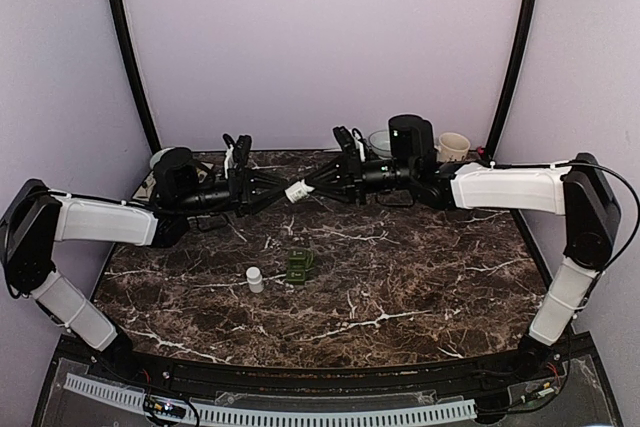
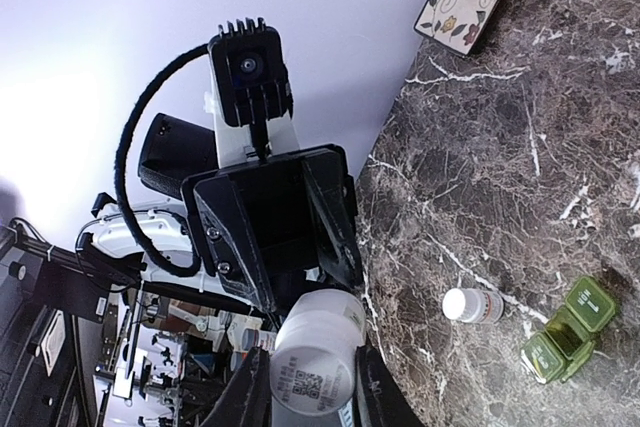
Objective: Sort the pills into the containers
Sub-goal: Hold the pill bottle.
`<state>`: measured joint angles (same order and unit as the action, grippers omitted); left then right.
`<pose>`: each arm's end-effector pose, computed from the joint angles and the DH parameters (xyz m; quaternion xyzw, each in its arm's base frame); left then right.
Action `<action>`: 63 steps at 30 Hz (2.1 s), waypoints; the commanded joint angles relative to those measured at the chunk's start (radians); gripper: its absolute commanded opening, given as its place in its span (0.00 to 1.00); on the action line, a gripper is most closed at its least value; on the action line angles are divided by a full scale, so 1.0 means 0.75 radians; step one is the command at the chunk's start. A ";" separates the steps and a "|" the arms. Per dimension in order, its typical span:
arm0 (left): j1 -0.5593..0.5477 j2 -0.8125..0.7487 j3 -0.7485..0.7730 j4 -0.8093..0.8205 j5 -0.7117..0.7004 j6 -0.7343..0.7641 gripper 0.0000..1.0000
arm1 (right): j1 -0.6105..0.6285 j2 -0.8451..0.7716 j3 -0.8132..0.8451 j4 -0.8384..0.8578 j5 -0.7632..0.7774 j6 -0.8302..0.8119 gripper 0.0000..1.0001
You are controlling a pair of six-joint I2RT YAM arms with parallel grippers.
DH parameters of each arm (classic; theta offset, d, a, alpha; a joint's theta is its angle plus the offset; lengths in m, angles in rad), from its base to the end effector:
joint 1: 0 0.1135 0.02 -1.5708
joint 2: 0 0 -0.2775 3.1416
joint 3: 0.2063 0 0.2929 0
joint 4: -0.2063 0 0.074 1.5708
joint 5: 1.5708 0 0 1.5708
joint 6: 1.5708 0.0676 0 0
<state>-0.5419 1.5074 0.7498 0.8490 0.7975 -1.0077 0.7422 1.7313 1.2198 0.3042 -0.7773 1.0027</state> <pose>0.2943 -0.2336 0.2481 0.1357 0.6706 -0.6632 0.3033 0.3094 0.3481 0.2743 -0.1434 0.7435 0.6358 0.1496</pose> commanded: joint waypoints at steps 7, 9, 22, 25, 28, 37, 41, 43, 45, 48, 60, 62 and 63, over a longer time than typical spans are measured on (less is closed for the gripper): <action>-0.006 0.027 -0.024 0.188 0.077 -0.077 0.56 | -0.018 -0.023 -0.025 0.191 -0.047 0.097 0.00; -0.008 0.044 -0.012 0.197 0.089 -0.082 0.57 | -0.020 -0.016 -0.025 0.213 -0.053 0.110 0.00; -0.017 0.083 0.025 0.233 0.089 -0.097 0.52 | -0.026 0.048 -0.004 0.296 -0.094 0.184 0.00; -0.019 0.091 0.036 0.245 0.095 -0.110 0.50 | -0.026 0.055 0.000 0.300 -0.095 0.187 0.00; -0.023 0.092 0.039 0.249 0.094 -0.113 0.50 | -0.026 0.062 0.000 0.309 -0.096 0.190 0.00; -0.032 0.096 0.045 0.254 0.107 -0.121 0.44 | -0.026 0.090 -0.003 0.363 -0.103 0.230 0.00; -0.032 0.095 0.044 0.253 0.106 -0.119 0.36 | -0.026 0.099 0.005 0.366 -0.106 0.234 0.00; -0.032 0.096 0.049 0.254 0.108 -0.121 0.32 | -0.026 0.102 0.008 0.364 -0.106 0.234 0.00; -0.032 0.100 0.053 0.255 0.110 -0.124 0.29 | -0.026 0.103 0.007 0.364 -0.105 0.237 0.00; -0.032 0.103 0.059 0.264 0.112 -0.132 0.23 | -0.028 0.102 0.010 0.365 -0.106 0.234 0.00; -0.032 0.203 0.115 0.516 0.224 -0.365 0.05 | -0.027 0.054 0.075 -0.025 -0.109 -0.205 0.00; -0.032 0.234 0.134 0.557 0.258 -0.416 0.04 | -0.027 0.039 0.079 -0.109 -0.094 -0.308 0.00; -0.032 0.244 0.145 0.575 0.270 -0.443 0.04 | -0.027 0.032 0.082 -0.154 -0.086 -0.359 0.00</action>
<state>-0.5526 1.6779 0.7956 1.1393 0.9272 -1.2297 0.7094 1.7802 1.2636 0.3614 -0.8639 0.9455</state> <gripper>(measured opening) 0.310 0.225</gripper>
